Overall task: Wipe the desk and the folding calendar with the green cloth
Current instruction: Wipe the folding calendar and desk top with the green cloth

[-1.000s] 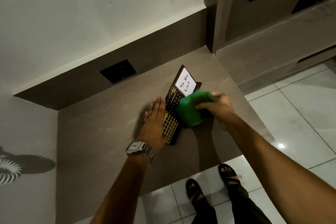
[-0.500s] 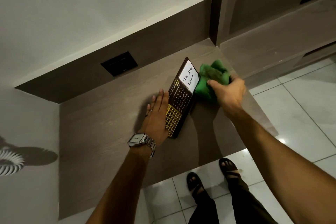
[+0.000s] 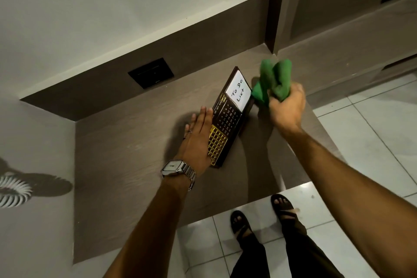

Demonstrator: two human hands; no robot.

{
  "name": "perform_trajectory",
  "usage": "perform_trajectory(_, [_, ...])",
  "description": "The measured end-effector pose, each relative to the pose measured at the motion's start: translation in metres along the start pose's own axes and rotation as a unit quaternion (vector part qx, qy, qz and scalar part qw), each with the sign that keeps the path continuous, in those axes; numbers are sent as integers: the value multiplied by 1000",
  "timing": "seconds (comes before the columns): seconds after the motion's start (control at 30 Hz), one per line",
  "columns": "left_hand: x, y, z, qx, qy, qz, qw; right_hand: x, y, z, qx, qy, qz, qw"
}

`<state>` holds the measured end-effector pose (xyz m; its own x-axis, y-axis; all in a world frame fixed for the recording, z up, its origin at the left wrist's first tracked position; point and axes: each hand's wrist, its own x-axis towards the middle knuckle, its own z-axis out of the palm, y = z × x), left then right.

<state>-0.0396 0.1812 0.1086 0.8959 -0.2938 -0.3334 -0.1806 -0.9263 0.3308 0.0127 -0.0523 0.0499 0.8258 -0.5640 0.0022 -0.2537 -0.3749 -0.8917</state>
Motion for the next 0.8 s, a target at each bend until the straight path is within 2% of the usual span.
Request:
perform_trajectory(0.03, [0,0,0,1,1,-1,1000,2,0,-1,5,-4,-51,999])
perform_trajectory(0.1, [0,-1,-1,4,2,-2,1000,-12,10,1,-2,-112,-192,975])
perform_trajectory(0.2, [0,0,0,11,10,3,1000,-49,31,-1,-77,-312,-312,894])
perform_trajectory(0.27, [1,1,0,13,13,5,1000,-52,34,-4,-138,-370,-383,835])
perform_trajectory(0.3, [1,2,0,14,9,4,1000,-44,31,-6,-152,-380,-385,827])
perform_trajectory(0.4, [-1,3,-1,20,7,1,1000,2,18,-10,-175,-326,-307,877])
perform_trajectory(0.53, [-2,5,-1,19,8,-2,1000,28,14,-12,-196,-283,-250,905])
perform_trajectory(0.6, [-1,4,-1,19,6,-4,1000,-1,15,-9,-166,-327,-255,895])
perform_trajectory(0.7, [-1,4,-2,10,6,-3,1000,-52,20,-11,-134,-432,-318,833])
perform_trajectory(0.73, [-1,4,-2,10,5,-4,1000,-51,19,-14,-134,-447,-319,825])
perform_trajectory(0.8, [0,3,-1,16,5,-2,1000,-18,21,-15,-140,-405,-309,849])
